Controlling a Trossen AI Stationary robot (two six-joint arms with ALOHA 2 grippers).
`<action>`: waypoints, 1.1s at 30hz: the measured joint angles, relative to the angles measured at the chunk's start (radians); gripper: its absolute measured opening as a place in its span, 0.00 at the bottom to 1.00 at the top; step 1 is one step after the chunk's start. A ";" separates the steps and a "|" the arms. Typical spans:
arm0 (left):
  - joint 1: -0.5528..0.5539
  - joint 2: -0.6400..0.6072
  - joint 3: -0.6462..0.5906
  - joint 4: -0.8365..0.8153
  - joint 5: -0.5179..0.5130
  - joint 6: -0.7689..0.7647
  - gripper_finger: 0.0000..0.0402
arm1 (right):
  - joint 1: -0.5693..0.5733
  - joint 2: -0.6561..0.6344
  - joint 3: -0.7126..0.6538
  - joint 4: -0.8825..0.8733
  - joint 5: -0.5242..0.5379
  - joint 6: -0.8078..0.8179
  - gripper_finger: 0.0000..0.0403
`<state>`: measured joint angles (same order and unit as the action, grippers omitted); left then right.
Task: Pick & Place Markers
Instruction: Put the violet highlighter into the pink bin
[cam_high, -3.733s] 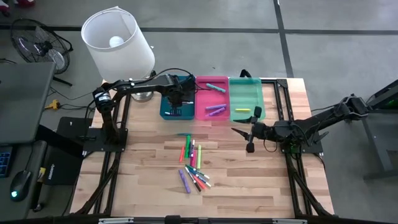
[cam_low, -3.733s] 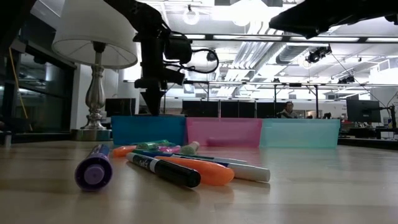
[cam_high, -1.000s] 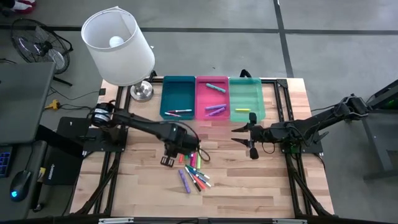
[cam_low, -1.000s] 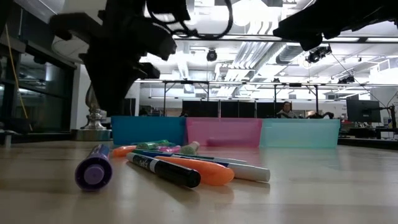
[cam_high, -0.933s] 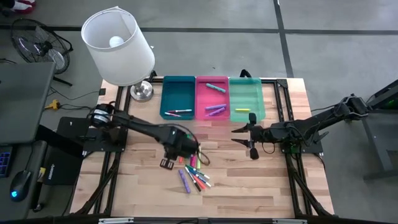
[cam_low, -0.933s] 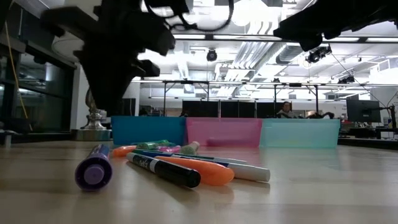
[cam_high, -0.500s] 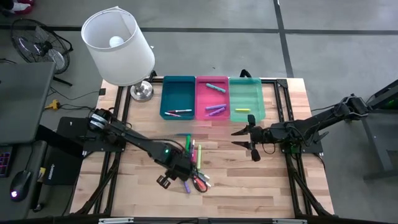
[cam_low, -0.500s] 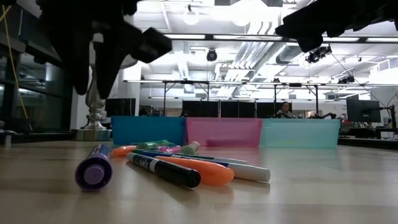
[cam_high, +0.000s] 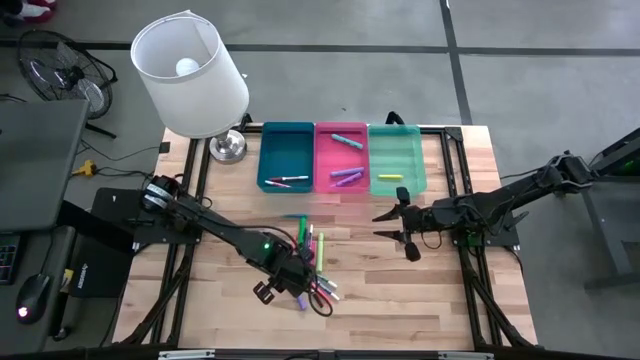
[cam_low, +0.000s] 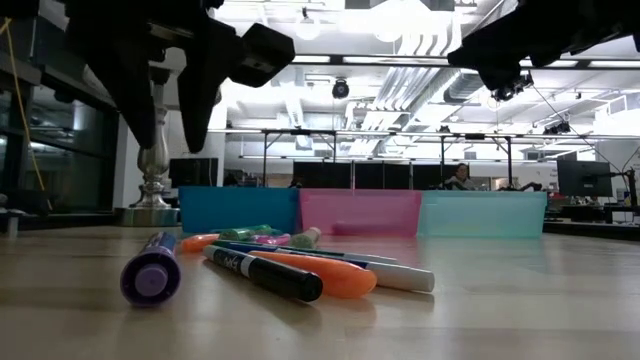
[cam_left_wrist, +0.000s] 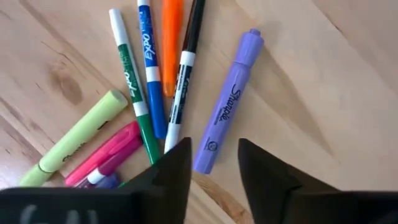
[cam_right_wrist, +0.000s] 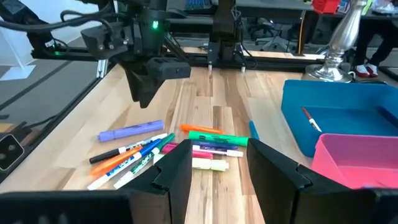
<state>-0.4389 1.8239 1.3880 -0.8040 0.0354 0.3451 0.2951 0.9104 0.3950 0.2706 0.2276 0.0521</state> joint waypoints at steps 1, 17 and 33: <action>0.000 0.008 0.000 0.001 0.003 0.002 0.37 | 0.000 0.000 0.000 -0.001 0.000 0.000 0.35; -0.013 0.114 0.001 0.002 -0.020 0.079 0.54 | 0.000 0.000 0.000 -0.013 0.000 0.000 0.35; -0.013 0.223 0.006 0.018 0.002 0.096 0.35 | 0.000 0.000 0.000 -0.037 0.001 0.023 0.35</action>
<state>-0.4519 2.0471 1.3937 -0.7858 0.0376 0.4414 0.2951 0.9108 0.3950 0.2340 0.2283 0.0751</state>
